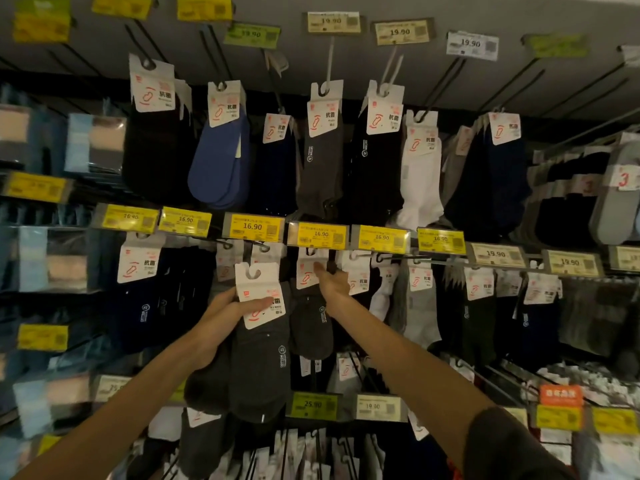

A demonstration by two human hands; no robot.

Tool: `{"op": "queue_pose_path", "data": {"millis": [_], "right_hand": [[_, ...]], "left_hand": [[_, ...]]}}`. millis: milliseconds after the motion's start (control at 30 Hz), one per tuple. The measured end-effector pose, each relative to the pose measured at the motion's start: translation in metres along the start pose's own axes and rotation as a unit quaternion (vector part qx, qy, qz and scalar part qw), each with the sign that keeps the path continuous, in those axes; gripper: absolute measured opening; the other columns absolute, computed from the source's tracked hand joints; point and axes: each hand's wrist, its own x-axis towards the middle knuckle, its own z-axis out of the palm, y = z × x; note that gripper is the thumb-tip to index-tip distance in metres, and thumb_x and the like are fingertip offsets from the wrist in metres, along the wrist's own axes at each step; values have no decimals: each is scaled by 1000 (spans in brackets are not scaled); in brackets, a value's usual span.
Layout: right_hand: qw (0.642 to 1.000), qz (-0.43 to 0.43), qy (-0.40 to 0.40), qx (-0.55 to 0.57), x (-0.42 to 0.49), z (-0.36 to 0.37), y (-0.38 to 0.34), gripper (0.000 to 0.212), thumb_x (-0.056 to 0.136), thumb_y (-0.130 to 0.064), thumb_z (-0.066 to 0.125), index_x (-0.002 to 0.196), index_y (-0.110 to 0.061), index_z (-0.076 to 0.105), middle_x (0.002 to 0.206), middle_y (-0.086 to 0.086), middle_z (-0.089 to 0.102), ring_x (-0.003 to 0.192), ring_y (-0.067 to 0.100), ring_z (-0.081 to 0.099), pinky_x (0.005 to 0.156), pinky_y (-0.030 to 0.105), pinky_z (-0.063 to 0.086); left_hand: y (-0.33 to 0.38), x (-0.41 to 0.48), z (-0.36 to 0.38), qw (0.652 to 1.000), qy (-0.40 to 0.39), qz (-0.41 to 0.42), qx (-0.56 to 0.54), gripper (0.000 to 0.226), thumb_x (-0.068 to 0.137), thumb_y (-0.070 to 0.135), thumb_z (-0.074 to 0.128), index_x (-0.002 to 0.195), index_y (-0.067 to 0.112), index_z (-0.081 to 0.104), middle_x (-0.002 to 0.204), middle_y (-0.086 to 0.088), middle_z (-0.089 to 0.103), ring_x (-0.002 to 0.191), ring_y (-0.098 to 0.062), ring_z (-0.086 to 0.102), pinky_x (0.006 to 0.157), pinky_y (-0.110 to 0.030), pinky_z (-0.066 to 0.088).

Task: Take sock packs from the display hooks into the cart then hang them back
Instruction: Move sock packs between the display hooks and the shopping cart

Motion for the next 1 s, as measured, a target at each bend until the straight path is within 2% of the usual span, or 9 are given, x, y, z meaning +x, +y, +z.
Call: {"op": "queue_pose_path", "data": {"millis": [200,367,433,500,633,700,833,933,1000], "right_hand": [[996,30,-18,-86,19,7,6,64,94,-50,52,142,-8,42,137,17,52,123,35,52,104,43,44],[994,91,-32,-59,9,10,22,64,91,-54,52,132,-4,50,129,14,58,113,33,57,100,42,47],[994,84,-37,-57,-21,2,23,48,96,-46,51,123,-6,53,119,10,60,107,30,59,92,36,49],[996,54,-63,-37,-51,-10,28,36,98,-40,51,109,-7,62,100,8,66,90,23,63,80,32,51],[982,-23,-187,-17,-118,-35,16,41,99,-44,49,109,-9,66,94,7,71,90,20,68,80,33,57],[969,-20,-244,-41,-133,-38,13,43,96,-49,51,121,-14,60,99,-1,69,90,12,68,78,30,58],[960,-37,-261,-99,-143,-33,17,86,69,-69,68,141,-31,40,128,-12,61,118,8,58,103,38,48],[968,-62,-231,-80,-146,-34,19,71,76,-52,74,132,-31,36,128,-9,59,120,10,55,105,39,46],[974,-87,-198,-74,-145,-37,19,71,72,-50,78,125,-33,33,129,-3,56,120,11,55,104,39,47]], "left_hand": [[-6,5,0,1000,-12,-4,-3,29,83,17,75,111,22,70,97,-5,77,94,-25,72,84,-38,55],[-10,3,-1,1000,-14,1,-10,29,83,16,75,111,21,69,97,-3,77,93,-22,72,79,-33,55],[-11,0,0,1000,-8,3,-14,26,84,15,74,108,22,69,97,-3,77,92,-21,72,77,-32,55],[-12,-1,1,1000,-3,6,-16,25,84,15,74,108,21,70,99,-2,77,93,-20,72,78,-31,55],[-16,-1,5,1000,7,11,-24,25,84,15,74,109,18,71,101,-3,76,93,-20,72,78,-30,55],[-17,-2,10,999,4,18,-30,28,85,18,74,113,16,70,103,-3,76,95,-21,72,80,-32,56],[-17,-8,25,999,-20,37,-23,27,92,26,67,118,20,67,109,1,75,98,-14,71,85,-29,55],[-16,-9,33,997,-35,66,-3,27,95,30,61,121,23,64,111,8,73,101,-6,69,86,-23,54],[-14,-8,36,996,-37,83,13,27,95,30,61,122,24,64,109,12,72,98,-2,69,83,-20,55]]}}
